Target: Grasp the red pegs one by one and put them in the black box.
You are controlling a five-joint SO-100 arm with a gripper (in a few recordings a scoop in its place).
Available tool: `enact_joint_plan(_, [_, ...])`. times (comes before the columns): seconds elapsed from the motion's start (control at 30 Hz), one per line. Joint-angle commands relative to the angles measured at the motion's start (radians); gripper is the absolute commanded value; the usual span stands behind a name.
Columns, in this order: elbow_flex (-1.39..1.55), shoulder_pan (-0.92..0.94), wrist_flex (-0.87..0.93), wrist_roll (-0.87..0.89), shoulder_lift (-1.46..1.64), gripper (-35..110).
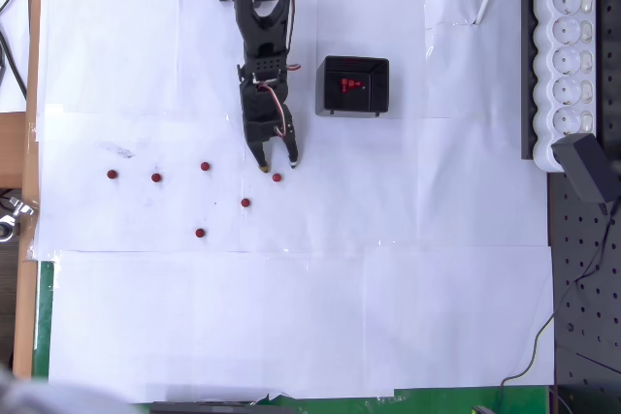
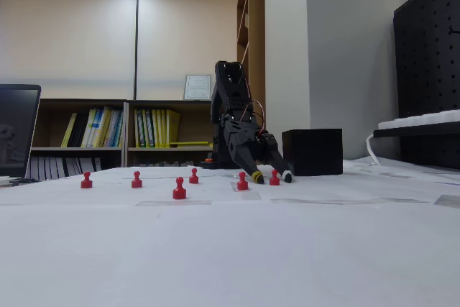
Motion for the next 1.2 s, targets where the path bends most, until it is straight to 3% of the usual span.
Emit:
enact_joint_plan(0.0, [0.054, -0.023, -0.031, -0.012, 0.031, 19])
enact_joint_plan(0.53, [0.101, -0.031, -0.051, -0.021, 0.072, 17])
enact_joint_plan(0.8, [0.098, -0.029, -0.051, -0.012, 0.072, 1])
enact_joint_plan(1.0, [0.098, -0.023, -0.048, -0.011, 0.071, 0])
enact_joint_plan(1.17, [0.104, -0.017, 0.075, -0.058, 0.012, 0])
